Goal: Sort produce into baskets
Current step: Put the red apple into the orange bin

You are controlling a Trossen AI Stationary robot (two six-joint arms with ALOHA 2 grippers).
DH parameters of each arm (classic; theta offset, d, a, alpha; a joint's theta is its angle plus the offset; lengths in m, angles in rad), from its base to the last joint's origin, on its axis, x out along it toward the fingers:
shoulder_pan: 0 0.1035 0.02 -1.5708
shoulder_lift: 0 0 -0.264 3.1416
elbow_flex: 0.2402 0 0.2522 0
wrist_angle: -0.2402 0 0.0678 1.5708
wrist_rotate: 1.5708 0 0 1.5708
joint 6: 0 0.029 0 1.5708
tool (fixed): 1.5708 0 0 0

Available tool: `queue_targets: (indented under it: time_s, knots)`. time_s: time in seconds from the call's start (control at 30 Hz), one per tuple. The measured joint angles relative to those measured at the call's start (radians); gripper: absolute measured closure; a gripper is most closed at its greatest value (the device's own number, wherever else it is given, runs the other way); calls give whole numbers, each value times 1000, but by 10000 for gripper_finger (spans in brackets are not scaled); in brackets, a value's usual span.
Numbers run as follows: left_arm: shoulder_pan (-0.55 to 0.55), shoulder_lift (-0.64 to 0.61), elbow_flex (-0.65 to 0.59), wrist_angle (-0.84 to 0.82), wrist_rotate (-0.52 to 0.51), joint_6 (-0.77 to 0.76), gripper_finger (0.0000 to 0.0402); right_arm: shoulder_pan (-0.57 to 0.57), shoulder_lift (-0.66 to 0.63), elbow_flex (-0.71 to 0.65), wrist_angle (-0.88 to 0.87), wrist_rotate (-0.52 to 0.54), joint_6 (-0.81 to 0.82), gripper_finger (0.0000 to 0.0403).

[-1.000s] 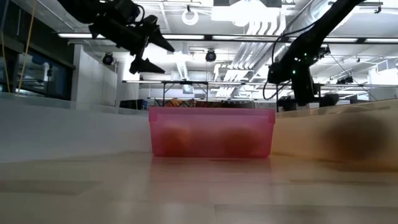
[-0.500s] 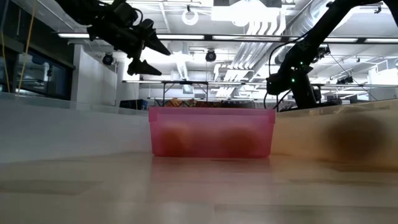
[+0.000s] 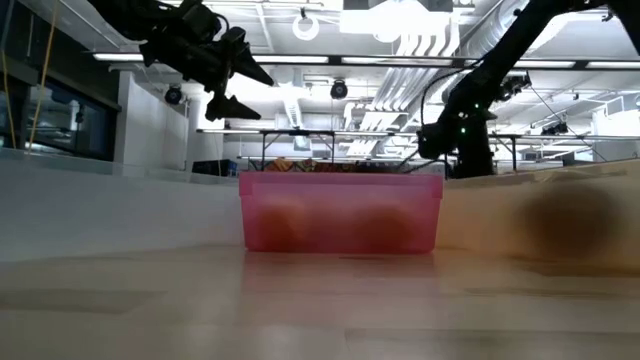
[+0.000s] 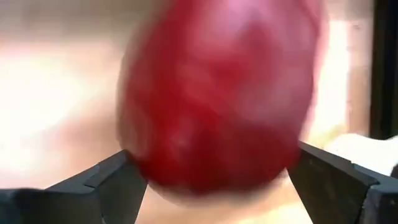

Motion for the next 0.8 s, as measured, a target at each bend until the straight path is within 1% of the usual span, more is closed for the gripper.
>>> queue_targets:
  time_s: [0.03,0.13,0.37,0.5,0.6,0.8]
  knots:
    - [0,0,0,0,0,-8,14,8,-9,2,0,-35,-25,57]
    - [0,0,0,1,0,-26,14,38,-8,6,4,-53,-82,57]
    - [0,0,0,27,0,-84,14,103,-26,6,-27,-26,-82,57]
    - [0,0,0,52,0,-106,14,104,-70,6,-32,-31,-40,57]
    - [0,0,0,55,0,-106,14,95,-116,6,-31,-19,-43,57]
    - [0,0,0,55,0,-107,14,30,-184,6,-35,31,6,57]
